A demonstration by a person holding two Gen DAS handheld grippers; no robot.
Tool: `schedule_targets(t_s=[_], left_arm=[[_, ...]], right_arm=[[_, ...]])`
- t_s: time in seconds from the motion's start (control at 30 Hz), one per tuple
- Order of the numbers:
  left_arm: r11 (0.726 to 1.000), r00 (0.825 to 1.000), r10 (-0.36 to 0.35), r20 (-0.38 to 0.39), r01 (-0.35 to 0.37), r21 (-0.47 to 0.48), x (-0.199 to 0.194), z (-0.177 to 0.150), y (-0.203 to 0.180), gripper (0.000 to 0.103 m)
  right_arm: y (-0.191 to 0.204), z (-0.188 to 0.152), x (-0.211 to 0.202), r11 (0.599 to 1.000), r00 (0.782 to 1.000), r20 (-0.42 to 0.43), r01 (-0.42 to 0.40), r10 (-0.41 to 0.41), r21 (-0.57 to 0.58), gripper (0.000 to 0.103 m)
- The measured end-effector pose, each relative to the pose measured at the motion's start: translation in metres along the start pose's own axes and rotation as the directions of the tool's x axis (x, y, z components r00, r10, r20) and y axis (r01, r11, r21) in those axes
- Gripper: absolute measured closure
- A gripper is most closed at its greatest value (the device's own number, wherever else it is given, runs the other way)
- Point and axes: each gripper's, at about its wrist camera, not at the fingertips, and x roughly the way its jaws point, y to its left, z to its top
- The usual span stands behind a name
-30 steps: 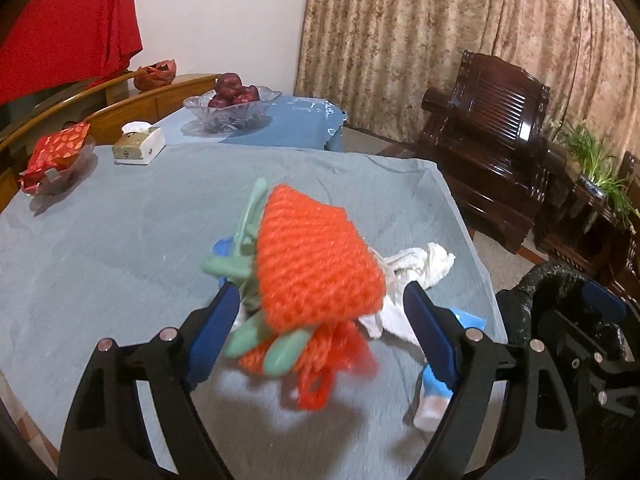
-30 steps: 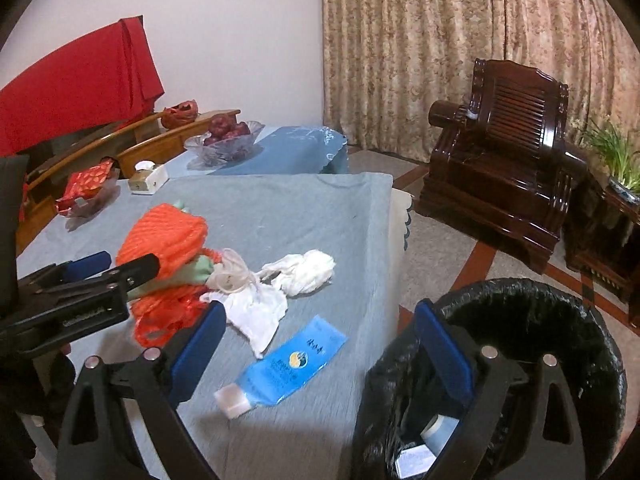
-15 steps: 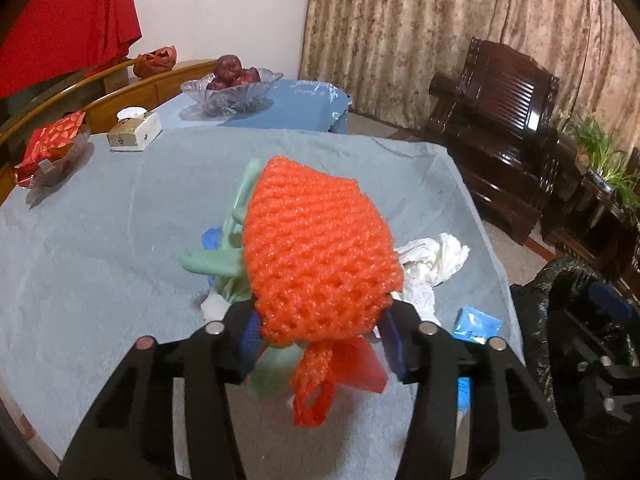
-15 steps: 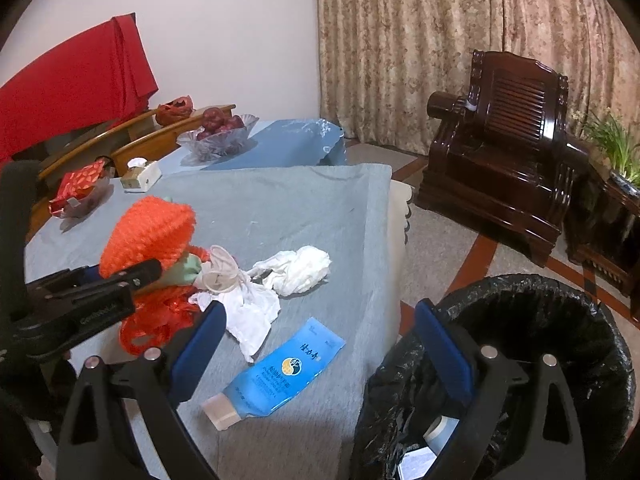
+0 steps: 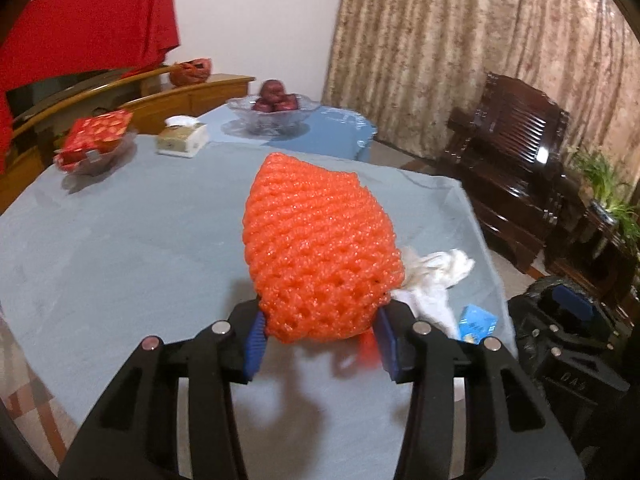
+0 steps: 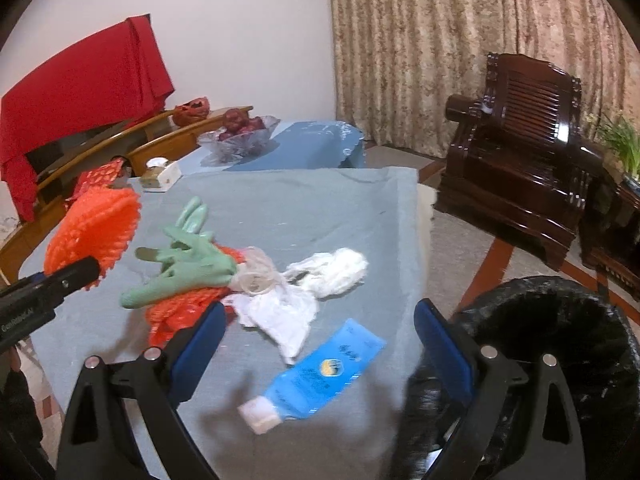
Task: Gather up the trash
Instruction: 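Reach the right tool to the red plastic bag and grasp it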
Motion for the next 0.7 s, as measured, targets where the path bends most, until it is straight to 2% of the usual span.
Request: schedule_targets(t_s=[0.23, 0.5, 0.7], left_arm=[[0.998, 0.998, 0.047, -0.031, -0.047, -0.028, 0.003, -0.012, 0.031, 0.059], [0.998, 0.998, 0.046, -0.049, -0.048, -0.043, 0.007, -0.022, 0.046, 0.059], [0.998, 0.997, 0.04, -0.067, -0.043, -0.051, 0.012, -0.028, 0.052, 0.059]], right_arm=[[0.042, -0.008, 0.016, 0.995, 0.996, -0.036, -0.084, 0.082, -0.046, 0.018], [0.065, -0.02, 0.036, 0.988, 0.986, -0.097, -0.144, 0.139, -0.052, 0.03], [0.085, -0.027, 0.059, 0.982, 0.976, -0.143, -0.174, 0.163, -0.07, 0.03]])
